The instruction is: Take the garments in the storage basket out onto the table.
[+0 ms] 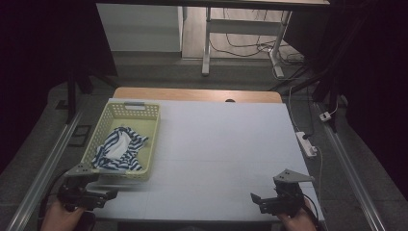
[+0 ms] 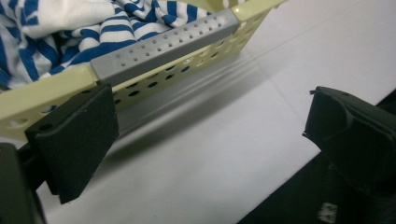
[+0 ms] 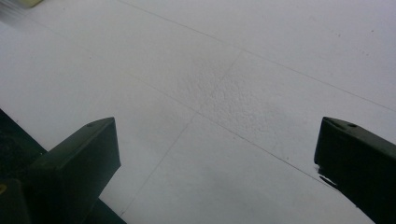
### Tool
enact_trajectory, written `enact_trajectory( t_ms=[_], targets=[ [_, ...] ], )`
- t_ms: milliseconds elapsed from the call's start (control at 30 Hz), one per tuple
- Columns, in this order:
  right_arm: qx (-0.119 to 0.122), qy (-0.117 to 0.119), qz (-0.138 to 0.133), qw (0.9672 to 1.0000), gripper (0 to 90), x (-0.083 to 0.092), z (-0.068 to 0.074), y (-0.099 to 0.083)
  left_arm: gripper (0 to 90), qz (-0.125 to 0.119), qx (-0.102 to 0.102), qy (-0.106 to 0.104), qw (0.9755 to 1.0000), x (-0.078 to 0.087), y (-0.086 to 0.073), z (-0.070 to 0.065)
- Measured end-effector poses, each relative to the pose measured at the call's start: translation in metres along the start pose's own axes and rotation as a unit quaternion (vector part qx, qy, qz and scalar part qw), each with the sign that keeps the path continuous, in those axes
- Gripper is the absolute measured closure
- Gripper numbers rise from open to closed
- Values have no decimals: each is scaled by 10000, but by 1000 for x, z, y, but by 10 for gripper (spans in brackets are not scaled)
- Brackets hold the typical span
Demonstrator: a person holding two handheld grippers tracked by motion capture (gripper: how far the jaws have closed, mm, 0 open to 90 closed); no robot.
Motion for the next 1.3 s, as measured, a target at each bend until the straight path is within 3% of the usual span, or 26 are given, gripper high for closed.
enact_trajectory(
  t_ms=[33,200,400,733,1067,1300],
  targets=[
    [-49,30,-51,10000,0,0,0,0,30,-12,120,-115,9999,1,0,1],
    [-151,118,-72,9998,0,0,-1,0,29,-2,110,-205,9997,1,0,0],
    [-69,147,-34,9999,0,0,1,0,29,36,46,-164,9998,0,-1,-1],
    [53,195,32,9998,0,-2,3,0,21,23,162,-178,9997,1,0,1],
    [-34,136,34,9999,0,-1,1,-1,0,-113,14,-422,9990,5,2,-4],
    [-1,173,42,9998,0,-2,2,-1,0,-189,-54,-321,9993,8,5,-4]
  ],
)
Point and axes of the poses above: each handheld gripper's, and its own axes: x roughly backward along the jaws, y roughly out of its top, z roughly to its left, the point moved 9 cm from there along -x, roughly forward along the jaws, and after that the axes turned 11 degrees about x, right-handed, at the moved point
